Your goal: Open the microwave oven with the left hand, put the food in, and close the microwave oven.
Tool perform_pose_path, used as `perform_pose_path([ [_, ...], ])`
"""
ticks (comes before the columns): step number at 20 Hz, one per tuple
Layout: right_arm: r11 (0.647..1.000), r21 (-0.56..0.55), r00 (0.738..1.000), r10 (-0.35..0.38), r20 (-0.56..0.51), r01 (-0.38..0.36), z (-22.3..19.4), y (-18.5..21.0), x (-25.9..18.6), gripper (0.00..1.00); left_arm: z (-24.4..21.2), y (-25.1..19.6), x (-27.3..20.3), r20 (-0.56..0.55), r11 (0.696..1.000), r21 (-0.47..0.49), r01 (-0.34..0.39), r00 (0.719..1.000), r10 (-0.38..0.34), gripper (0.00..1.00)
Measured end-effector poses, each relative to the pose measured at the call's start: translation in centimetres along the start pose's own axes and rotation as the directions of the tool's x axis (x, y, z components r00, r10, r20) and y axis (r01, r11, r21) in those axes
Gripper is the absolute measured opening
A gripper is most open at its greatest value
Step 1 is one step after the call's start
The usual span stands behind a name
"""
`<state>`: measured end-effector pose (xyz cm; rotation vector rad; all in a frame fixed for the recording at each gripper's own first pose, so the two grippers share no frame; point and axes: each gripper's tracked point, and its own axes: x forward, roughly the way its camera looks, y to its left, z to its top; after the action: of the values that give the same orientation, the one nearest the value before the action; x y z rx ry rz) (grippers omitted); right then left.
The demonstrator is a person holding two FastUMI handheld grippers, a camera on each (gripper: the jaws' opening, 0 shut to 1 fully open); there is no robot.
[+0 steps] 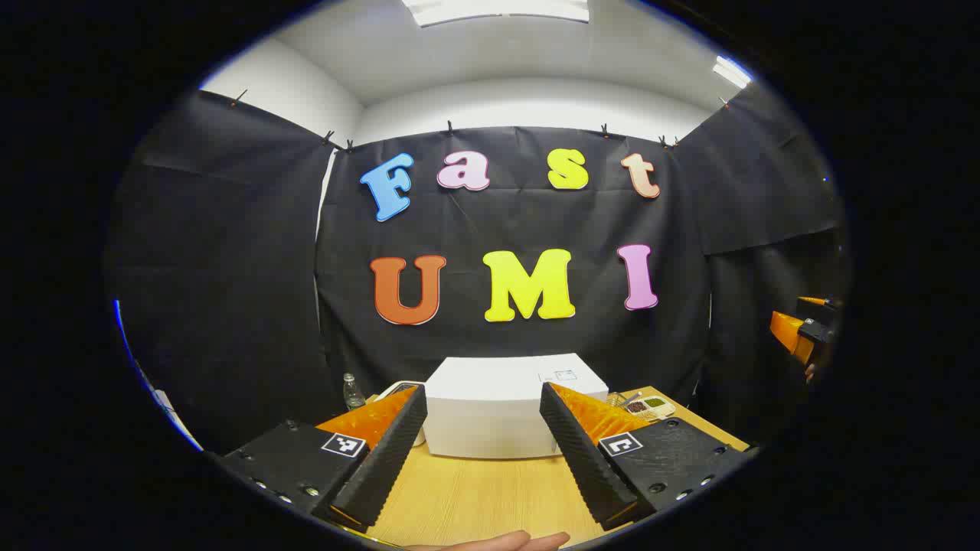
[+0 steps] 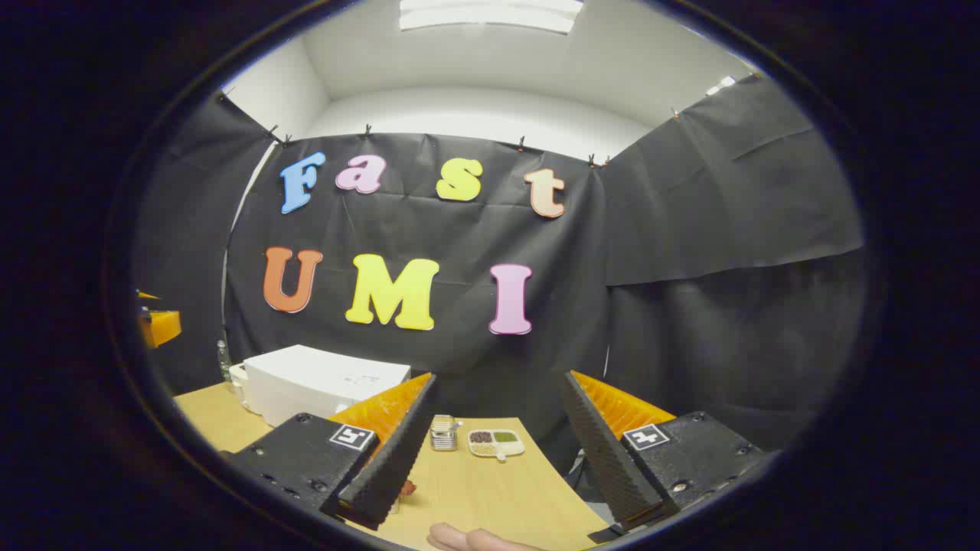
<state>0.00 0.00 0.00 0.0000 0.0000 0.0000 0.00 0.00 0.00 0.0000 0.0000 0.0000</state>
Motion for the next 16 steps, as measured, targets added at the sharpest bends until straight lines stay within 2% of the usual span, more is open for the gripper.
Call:
perform_pose_path([
  [1,1.000,0.003,1.000,-0.015,0.004,0.015,0.0,-0.5,0.0,1.00,0.0,0.0,0.0,-0.002,1.000,-0.002,0.005,1.000,-0.005,0.95],
  [7,0.999,0.021,1.000,-0.026,-0.011,0.026,-1.2,-2.0,-0.1,1.00,-0.4,-0.2,0.1,-0.016,1.000,0.002,0.015,1.000,-0.015,0.95],
  [8,1.000,0.021,1.000,-0.022,-0.012,0.023,-1.4,-2.1,-0.1,0.95,-0.5,-0.1,0.0,-0.017,1.000,0.002,0.007,1.000,-0.007,0.95],
  [11,1.000,0.020,1.000,-0.007,-0.010,0.007,-1.4,-2.2,0.0,0.95,0.1,0.5,-0.1,0.006,0.999,-0.007,-0.035,0.999,0.035,0.95],
  [12,1.000,0.017,1.000,-0.004,-0.011,0.004,-1.5,-2.2,0.0,1.00,0.1,0.3,-0.2,0.004,1.000,-0.009,-0.029,1.000,0.029,0.95],
  [13,1.000,0.016,1.000,-0.005,-0.009,0.006,-1.4,-2.4,0.0,0.95,0.0,0.3,-0.1,0.004,1.000,-0.013,-0.027,1.000,0.027,0.95],
  [16,1.000,0.022,1.000,-0.012,0.001,0.012,-1.3,-2.9,0.0,0.95,-0.2,0.3,0.2,0.000,1.000,-0.013,-0.028,1.000,0.028,0.95],
])
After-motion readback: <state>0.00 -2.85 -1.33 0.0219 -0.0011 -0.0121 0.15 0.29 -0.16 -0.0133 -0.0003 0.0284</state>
